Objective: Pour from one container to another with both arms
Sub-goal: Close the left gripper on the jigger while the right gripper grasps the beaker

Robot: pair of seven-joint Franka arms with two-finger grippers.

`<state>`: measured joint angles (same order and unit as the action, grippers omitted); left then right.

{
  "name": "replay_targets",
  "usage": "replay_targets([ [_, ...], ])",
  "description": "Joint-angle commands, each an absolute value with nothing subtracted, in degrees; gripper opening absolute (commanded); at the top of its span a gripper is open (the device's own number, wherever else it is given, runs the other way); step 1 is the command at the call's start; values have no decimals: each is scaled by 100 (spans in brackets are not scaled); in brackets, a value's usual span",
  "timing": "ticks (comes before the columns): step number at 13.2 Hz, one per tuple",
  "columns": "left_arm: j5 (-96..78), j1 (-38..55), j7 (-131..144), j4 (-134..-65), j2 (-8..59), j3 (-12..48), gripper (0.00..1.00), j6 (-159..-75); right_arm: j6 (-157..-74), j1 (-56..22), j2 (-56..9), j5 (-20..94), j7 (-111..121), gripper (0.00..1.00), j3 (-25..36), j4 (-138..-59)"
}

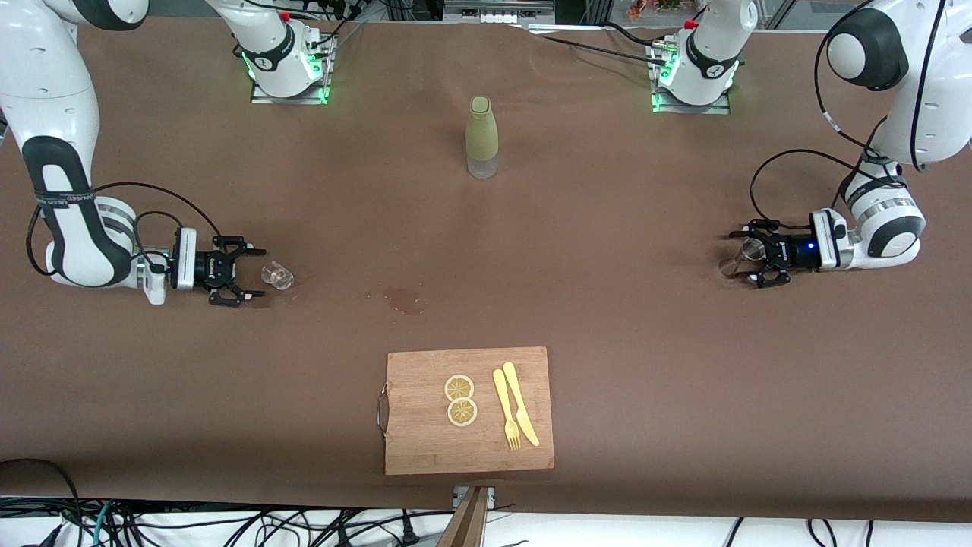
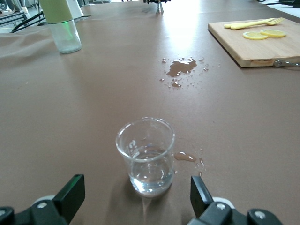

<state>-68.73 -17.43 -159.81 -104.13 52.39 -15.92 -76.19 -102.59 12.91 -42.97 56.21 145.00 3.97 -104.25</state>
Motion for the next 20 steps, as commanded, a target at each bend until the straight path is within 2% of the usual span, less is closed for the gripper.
replay_targets([
  [1,-6970,-1679,-17279,-10468,5309,-1670,87,-7655,-10388,1345,-4412,5827,14590,100,229,-10353],
  [2,-6952,-1679,-17262,-10450,5309,-1670,84,-7647,-10415,1336,-4421,5879,14590,100,168,-10354],
  [5,-6891,-1696,-17165,-10389,5300,-1679,84,-7629,-10450,1336,-4465,5924,14599,100,132,-10371],
  [7,-6882,-1705,-17156,-10362,5300,-1687,77,-7611,-10450,1327,-4465,5959,14634,99,88,-10380],
  [8,-6882,-1714,-17156,-10336,5300,-1696,67,-7603,-10450,1327,-4474,5968,14634,99,53,-10397],
  [10,-6882,-1714,-17174,-10336,5309,-1696,21,-7603,-10441,1327,-4474,6029,14669,99,-17,-10415],
  [11,-6882,-1714,-17174,-10345,5317,-1696,1,-7611,-10441,1327,-4482,6038,14669,99,-18,-10415],
  [16,-6952,-1670,-17104,-10301,5405,-1688,0,-7664,-10389,1327,-4535,6038,14888,97,-35,-10415],
  [20,-6873,-1521,-16357,-10011,5388,-1583,0,-7691,-10371,1327,-4553,6038,14968,87,-35,-10415],
])
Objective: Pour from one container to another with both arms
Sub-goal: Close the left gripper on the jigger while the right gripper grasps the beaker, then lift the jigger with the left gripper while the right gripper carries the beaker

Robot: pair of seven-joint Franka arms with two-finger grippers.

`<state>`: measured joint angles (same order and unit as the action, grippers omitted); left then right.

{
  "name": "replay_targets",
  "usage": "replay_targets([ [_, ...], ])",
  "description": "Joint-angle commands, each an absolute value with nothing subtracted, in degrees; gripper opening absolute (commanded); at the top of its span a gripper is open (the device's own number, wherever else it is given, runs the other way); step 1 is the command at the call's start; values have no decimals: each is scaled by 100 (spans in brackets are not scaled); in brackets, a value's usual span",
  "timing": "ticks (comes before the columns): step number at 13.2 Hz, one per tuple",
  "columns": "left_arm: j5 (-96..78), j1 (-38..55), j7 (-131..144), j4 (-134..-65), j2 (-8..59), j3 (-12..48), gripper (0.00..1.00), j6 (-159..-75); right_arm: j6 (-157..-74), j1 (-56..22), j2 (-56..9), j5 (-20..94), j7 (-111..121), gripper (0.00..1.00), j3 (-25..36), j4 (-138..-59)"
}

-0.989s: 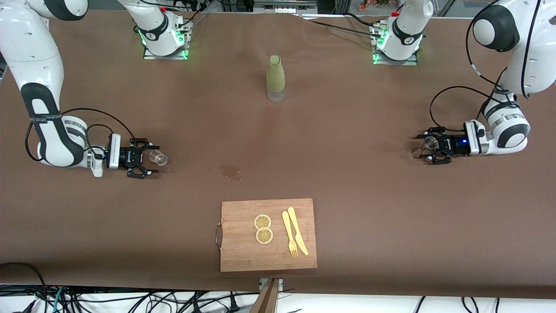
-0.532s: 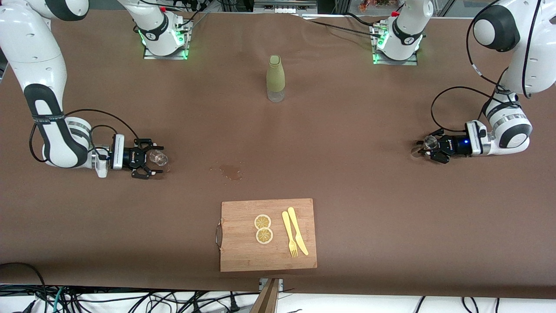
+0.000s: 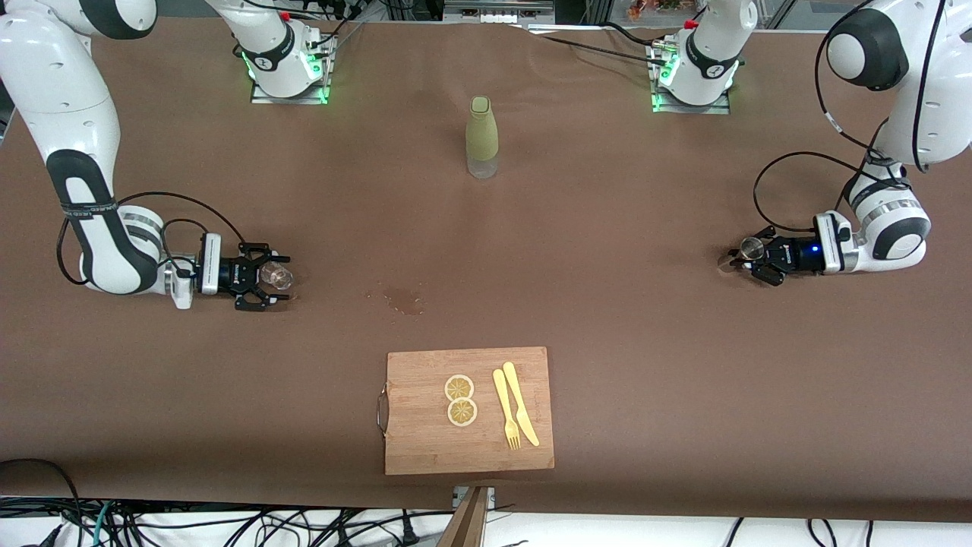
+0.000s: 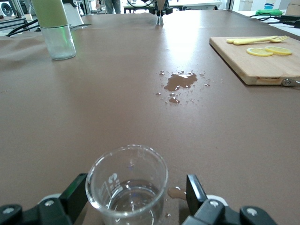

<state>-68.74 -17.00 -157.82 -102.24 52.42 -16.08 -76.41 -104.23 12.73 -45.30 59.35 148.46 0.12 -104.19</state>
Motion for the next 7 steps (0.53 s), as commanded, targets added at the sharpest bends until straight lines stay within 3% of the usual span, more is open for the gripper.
replay_targets([
  [1,-6890,-1521,-16296,-10028,5379,-1434,0,-7690,-10371,1327,-4553,6038,14968,84,-35,-10415],
  [7,-7689,-872,-15593,-9967,5151,-888,0,-7961,-10310,1327,-4570,6073,14968,66,-44,-10415],
])
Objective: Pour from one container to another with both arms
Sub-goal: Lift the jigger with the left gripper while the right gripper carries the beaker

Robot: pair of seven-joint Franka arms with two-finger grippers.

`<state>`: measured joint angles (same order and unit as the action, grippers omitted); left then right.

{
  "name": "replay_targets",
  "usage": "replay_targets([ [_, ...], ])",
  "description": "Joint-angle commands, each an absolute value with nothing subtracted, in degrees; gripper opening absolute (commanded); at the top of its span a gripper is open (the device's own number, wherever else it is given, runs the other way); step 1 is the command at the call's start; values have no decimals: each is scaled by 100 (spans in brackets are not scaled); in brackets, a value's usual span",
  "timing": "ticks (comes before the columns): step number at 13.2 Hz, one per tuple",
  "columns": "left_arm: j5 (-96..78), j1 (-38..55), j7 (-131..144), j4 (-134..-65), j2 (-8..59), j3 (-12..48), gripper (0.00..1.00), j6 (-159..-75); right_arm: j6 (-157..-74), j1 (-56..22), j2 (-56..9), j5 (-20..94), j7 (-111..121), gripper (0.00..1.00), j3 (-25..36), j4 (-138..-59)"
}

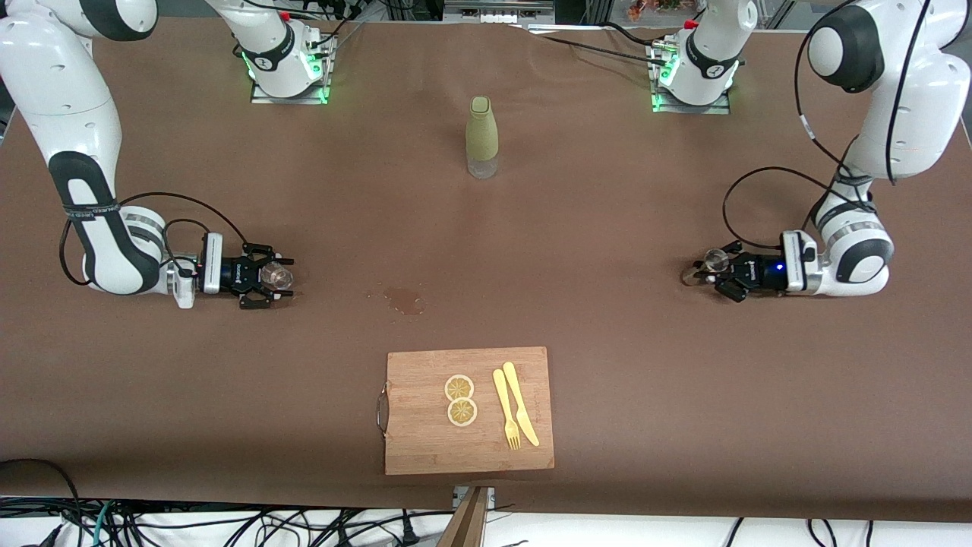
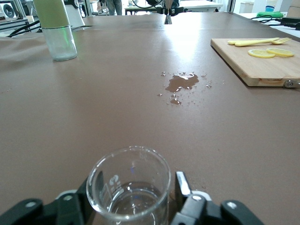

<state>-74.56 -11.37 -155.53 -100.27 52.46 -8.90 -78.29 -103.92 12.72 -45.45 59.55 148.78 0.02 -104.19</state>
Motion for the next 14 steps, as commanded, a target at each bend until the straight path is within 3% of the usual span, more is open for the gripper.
replay_targets([
  [1,-7725,-722,-15574,-9967,5029,-818,0,-8154,-10310,1327,-4570,6073,14968,64,-44,-10415],
  [3,-8092,-284,-15478,-9984,4905,-791,0,-8323,-10318,1327,-4570,6073,14968,58,-44,-10415],
  [6,-8296,261,-14855,-9984,4685,-782,0,-8884,-10310,1327,-4570,6073,14977,41,-44,-10415],
  [9,-8683,859,-14679,-9993,4693,-774,0,-9227,-10310,1327,-4570,6073,14977,33,-44,-10415],
  [14,-9797,1466,-14247,-9967,4711,-80,0,-10255,-10310,1327,-4562,6073,14941,26,-96,-10406],
])
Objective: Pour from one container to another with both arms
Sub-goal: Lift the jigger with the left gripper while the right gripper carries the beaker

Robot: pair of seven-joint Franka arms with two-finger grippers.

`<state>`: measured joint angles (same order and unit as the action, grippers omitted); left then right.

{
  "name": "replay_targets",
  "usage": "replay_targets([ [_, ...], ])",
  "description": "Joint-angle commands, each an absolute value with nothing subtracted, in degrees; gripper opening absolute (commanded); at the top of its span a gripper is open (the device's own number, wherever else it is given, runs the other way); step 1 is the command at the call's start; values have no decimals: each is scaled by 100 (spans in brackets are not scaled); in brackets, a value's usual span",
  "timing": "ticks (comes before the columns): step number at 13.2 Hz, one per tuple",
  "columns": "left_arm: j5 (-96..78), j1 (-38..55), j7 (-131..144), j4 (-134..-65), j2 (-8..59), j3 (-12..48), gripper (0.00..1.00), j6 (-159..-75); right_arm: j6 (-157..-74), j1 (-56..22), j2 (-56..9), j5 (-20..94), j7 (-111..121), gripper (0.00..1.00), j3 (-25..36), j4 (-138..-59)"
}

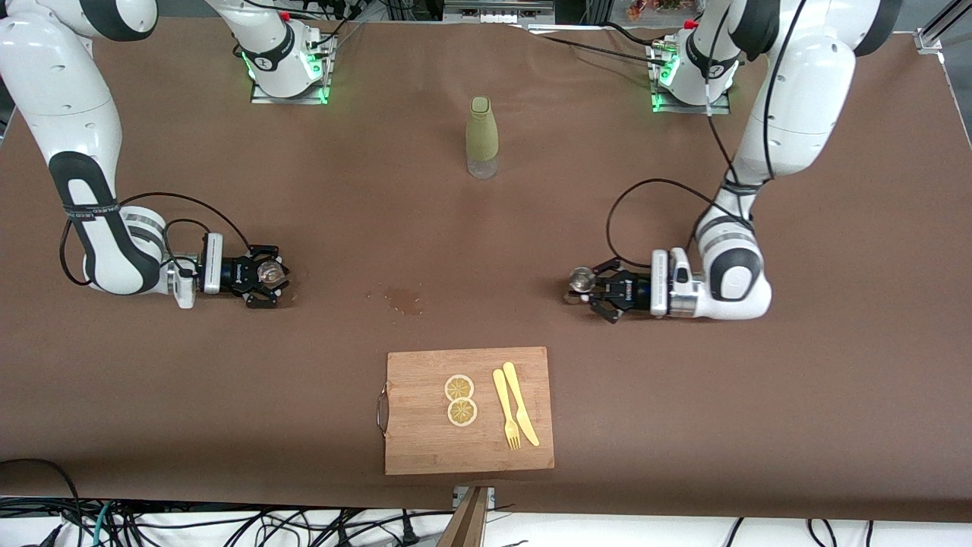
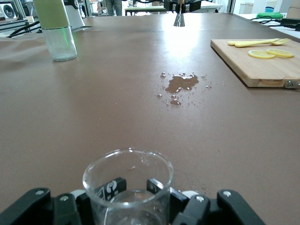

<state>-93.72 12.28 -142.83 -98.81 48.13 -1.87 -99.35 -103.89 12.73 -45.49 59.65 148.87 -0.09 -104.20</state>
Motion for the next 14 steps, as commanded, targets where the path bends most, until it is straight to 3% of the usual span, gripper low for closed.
replay_targets([
  [1,-10026,1703,-14204,-9967,4711,-79,0,-10379,-10301,1336,-4553,6073,14907,26,-105,-10406],
  [8,-11169,2934,-13746,-9555,4877,-62,0,-11530,-10064,1327,-4167,6082,14512,24,-237,-10424],
  [14,-11487,3366,-13764,-8808,5343,-62,0,-11724,-10011,1310,-3886,6082,13967,23,-448,-10441],
])
